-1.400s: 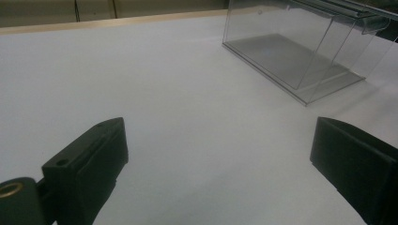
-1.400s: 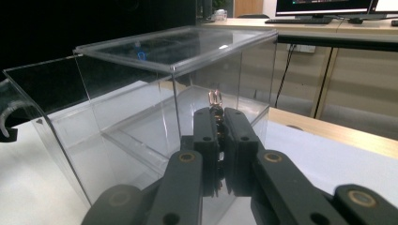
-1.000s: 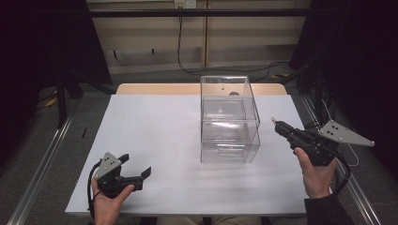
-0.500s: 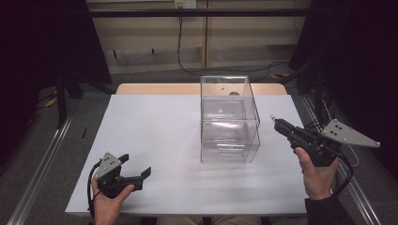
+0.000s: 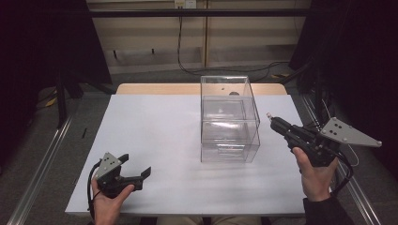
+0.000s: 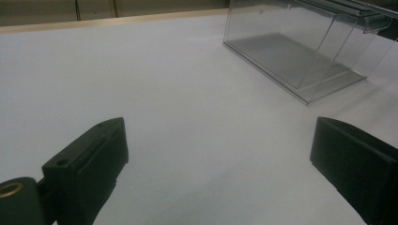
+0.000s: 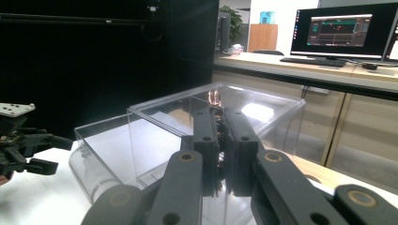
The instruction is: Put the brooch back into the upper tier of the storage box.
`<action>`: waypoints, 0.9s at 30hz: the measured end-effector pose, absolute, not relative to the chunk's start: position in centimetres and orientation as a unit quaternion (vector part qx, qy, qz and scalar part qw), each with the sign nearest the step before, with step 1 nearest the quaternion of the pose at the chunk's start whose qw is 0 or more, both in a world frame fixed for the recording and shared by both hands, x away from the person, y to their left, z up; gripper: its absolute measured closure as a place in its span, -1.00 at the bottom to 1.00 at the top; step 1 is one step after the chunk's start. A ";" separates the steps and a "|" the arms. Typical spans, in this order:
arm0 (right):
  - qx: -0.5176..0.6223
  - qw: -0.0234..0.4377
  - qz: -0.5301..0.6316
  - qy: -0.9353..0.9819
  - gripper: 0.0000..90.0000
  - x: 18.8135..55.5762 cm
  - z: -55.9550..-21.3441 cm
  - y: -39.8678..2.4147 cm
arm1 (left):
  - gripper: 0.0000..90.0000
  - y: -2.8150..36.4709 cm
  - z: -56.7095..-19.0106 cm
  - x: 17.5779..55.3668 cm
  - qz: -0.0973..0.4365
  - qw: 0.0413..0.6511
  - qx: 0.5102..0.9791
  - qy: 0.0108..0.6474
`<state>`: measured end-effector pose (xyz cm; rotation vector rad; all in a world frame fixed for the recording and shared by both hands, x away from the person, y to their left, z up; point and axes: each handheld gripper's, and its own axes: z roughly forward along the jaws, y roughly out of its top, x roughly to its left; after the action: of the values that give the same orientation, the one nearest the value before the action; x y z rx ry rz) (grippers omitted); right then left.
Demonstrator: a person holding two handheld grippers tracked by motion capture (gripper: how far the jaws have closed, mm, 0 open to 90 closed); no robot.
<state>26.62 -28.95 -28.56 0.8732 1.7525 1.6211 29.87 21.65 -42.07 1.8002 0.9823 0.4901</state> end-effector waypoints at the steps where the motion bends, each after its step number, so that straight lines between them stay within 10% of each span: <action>1: 0.328 0.295 0.609 0.659 0.90 26.6 -28.6 -29.0 | -0.90 21.7 -42.1 29.9 0.202 0.494 0.742 0.405; 27: 0.290 0.256 0.622 0.680 0.90 27.9 -27.6 -25.0 | -0.90 21.7 -42.1 29.9 0.201 0.494 0.743 0.405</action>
<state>27.88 -25.01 -27.57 0.7876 1.8465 1.6880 29.88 21.70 -42.07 1.8015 0.9813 0.4883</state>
